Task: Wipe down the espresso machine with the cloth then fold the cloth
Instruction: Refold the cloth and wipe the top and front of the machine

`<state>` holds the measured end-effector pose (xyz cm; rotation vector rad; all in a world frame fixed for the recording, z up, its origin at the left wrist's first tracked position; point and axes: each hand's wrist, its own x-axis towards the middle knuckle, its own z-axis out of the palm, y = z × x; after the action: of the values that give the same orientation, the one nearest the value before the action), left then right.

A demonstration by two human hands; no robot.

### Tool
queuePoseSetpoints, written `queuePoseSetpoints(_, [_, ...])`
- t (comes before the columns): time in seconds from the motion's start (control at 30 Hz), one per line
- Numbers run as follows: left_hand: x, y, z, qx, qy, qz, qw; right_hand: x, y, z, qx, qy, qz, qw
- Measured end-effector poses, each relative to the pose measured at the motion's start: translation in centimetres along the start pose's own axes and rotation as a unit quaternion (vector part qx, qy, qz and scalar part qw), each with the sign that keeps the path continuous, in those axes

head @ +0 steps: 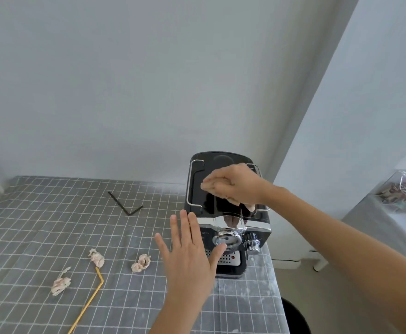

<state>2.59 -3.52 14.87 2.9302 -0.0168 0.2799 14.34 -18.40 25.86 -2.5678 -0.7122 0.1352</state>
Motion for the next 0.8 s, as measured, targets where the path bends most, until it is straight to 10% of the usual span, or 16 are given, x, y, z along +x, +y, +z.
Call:
queuePoseSetpoints(0.13, [0.3,0.2,-0.2,0.003,0.002,-0.004,1.000,4.1,2.9,-3.9,-0.025,0.194,0.087,0.977])
queuePoseSetpoints(0.3, [0.1,0.3,-0.2,0.005,-0.012,-0.005,1.000,6.8,4.8,0.5,-0.242,0.027,0.258,0.935])
queuePoseSetpoints(0.8, [0.0,0.3,0.0,0.024,-0.021,0.008,0.999,-2.1,-1.8,4.2,-0.320,0.074,0.227,0.917])
